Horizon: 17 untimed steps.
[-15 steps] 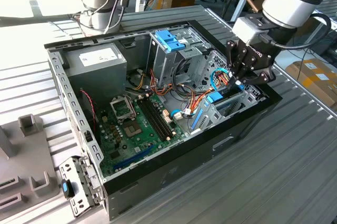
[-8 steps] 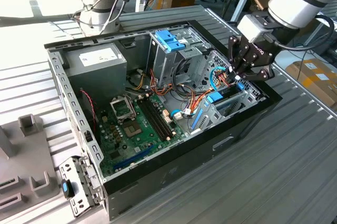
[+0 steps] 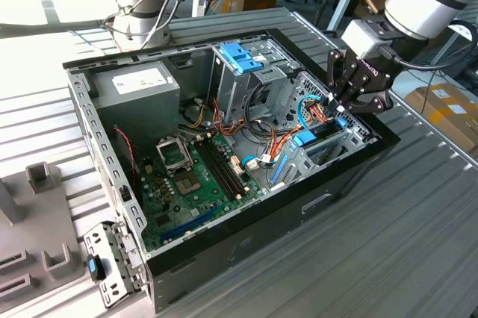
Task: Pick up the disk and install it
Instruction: 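Insert the first disk wire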
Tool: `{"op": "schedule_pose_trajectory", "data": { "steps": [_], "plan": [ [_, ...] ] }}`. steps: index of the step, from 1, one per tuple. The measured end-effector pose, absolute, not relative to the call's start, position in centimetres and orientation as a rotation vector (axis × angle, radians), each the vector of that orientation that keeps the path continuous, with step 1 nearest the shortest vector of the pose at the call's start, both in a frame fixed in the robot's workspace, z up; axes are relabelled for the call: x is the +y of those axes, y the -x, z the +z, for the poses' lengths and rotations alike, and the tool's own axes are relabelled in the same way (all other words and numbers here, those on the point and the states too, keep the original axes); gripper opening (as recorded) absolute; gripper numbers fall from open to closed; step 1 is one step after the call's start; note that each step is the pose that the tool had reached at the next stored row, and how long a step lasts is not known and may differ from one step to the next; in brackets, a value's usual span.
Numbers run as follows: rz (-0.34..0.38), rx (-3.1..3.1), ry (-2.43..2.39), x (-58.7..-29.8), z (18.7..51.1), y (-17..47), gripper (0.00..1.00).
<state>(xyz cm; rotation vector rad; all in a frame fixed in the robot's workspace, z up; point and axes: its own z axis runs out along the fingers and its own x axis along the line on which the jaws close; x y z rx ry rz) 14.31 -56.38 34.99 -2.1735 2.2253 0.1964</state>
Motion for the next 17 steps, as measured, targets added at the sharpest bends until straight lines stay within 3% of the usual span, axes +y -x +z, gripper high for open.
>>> {"op": "schedule_pose_trajectory", "data": {
  "steps": [17],
  "plan": [
    [0.201,2.228,2.175,-56.5,35.8,-16.9,0.11]
  ]
}}
